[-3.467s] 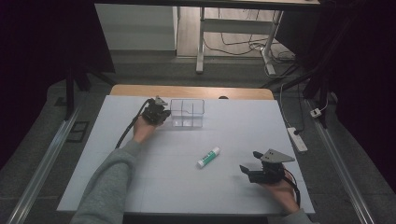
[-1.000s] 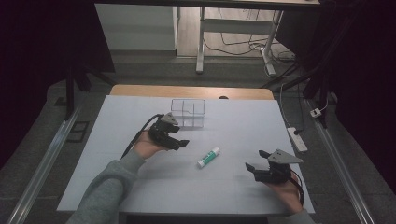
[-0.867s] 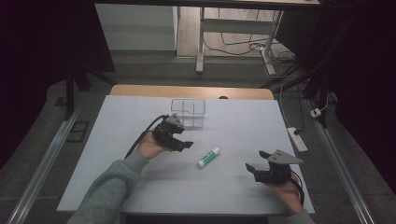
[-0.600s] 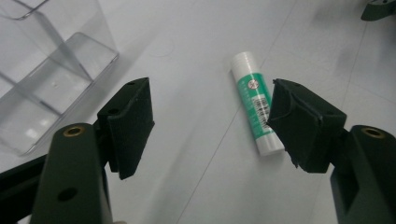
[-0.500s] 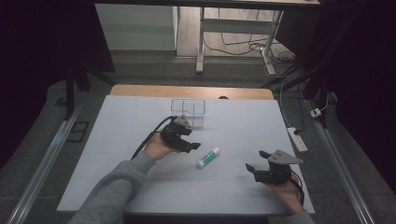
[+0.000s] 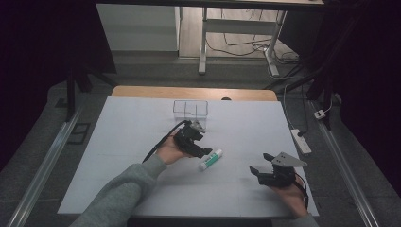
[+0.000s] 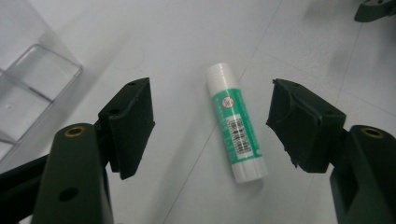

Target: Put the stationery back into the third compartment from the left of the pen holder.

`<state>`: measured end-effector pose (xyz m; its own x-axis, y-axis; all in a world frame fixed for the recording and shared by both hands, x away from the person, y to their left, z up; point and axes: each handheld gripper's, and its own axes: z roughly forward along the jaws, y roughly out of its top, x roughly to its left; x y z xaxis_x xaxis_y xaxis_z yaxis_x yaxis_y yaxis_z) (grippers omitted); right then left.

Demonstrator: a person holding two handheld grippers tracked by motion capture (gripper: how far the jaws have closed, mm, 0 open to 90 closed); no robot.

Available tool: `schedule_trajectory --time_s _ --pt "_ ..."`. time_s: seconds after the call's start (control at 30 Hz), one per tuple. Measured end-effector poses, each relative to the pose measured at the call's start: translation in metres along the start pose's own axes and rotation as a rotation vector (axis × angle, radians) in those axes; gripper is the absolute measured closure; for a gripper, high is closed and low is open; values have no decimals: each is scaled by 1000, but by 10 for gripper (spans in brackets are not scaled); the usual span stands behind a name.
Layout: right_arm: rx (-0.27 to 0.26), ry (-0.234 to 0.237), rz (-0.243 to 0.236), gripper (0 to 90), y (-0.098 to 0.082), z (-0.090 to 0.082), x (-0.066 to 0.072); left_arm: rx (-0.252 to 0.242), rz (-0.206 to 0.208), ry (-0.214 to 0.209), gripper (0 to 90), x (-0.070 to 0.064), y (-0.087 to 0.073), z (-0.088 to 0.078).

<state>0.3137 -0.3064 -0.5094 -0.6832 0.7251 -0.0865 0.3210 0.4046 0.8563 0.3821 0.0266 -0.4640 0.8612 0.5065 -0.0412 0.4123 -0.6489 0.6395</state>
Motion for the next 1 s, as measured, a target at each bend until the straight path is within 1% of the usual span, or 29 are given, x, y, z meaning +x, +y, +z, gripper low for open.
schedule_trajectory --time_s 0.03,0.07,0.13,0.27,0.33,0.43,0.47,0.57,0.67,0.77,0.83,0.93,1.0 --pt "1 3 -3 217 0 0 0 6 9 9 315 -2 2 3" --pt "1 2 -6 217 0 0 0 8 12 8 319 -4 4 6" --pt "6 -2 -10 217 0 0 1 12 11 -8 325 -5 7 12" --pt "0 4 -4 217 0 0 0 20 -7 -30 334 -6 15 24" --pt "3 2 -5 217 0 0 0 20 -21 -49 346 -6 18 30" --pt "5 1 -11 216 0 0 0 19 -46 -67 355 -6 20 40" --pt "6 0 -12 217 0 -1 0 26 -44 -69 359 -5 21 42" --pt "5 -1 -9 217 0 -1 0 52 -56 -66 366 -5 21 53" --pt "5 -2 -14 217 0 -1 0 76 -65 -60 371 -4 20 60" --pt "11 -7 -23 217 0 -1 1 78 -76 -56 377 -3 19 64" --pt "9 -3 -27 217 0 0 2 81 -77 -53 385 -3 19 66" --pt "18 -9 -34 217 0 0 2 100 -69 -44 406 -4 20 69" --pt "17 -9 -34 217 0 -1 2 111 -67 -28 444 -5 19 71"
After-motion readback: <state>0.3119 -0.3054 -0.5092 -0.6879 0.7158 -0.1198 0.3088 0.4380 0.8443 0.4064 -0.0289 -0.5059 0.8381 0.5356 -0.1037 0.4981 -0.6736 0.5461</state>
